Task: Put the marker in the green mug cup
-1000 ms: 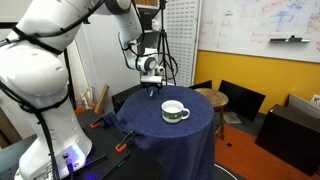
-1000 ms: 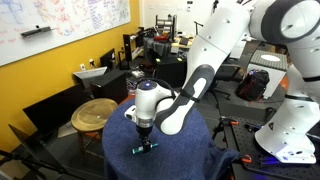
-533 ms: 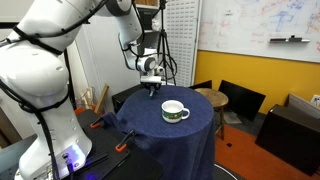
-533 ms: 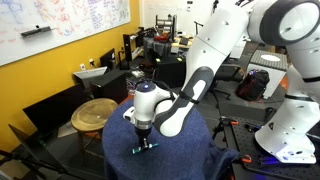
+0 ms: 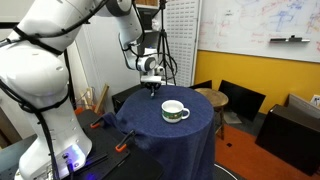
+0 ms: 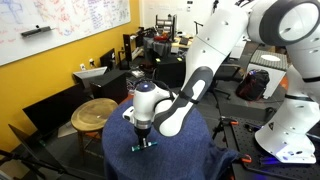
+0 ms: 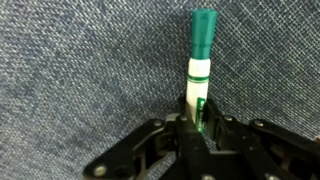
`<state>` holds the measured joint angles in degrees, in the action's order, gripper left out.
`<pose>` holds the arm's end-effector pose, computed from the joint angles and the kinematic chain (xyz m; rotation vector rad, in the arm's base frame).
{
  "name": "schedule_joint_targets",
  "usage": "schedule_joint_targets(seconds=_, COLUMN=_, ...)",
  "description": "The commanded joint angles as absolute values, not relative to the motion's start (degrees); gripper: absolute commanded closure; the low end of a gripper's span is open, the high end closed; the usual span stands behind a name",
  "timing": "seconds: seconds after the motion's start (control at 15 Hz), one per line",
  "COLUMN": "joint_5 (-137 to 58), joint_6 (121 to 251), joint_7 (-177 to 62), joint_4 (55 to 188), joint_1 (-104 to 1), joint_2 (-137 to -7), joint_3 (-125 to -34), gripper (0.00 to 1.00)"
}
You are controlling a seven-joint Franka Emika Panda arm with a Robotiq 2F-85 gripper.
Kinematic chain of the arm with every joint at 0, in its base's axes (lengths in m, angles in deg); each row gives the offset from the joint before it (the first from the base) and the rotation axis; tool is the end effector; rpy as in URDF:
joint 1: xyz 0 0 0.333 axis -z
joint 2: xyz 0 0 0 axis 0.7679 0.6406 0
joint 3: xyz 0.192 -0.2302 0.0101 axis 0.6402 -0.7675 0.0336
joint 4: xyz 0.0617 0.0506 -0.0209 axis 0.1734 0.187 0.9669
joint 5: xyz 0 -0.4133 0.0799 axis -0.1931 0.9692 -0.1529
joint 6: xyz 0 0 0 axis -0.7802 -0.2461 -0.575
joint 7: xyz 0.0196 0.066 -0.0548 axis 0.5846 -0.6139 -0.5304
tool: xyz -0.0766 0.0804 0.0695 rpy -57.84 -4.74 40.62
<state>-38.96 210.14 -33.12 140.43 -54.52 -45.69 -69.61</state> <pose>0.6110 0.1141 0.0461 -2.9889 -0.8405 -0.1583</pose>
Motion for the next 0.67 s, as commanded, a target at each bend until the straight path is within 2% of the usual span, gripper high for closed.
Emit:
schedule_joint_targets(seconds=0.0, joint_5=-37.4, joint_6=208.9, joint_7=-35.8, joint_4=139.6, joint_1=-54.5, joint_2=-46.0, joint_3=-69.4, gripper=0.95)
schedule_joint_targets(seconds=0.6, joint_5=-36.0, joint_6=211.3, joint_7=-42.4, joint_4=146.5, joint_1=-56.6, joint_2=-54.4, joint_3=-73.1, gripper=0.95)
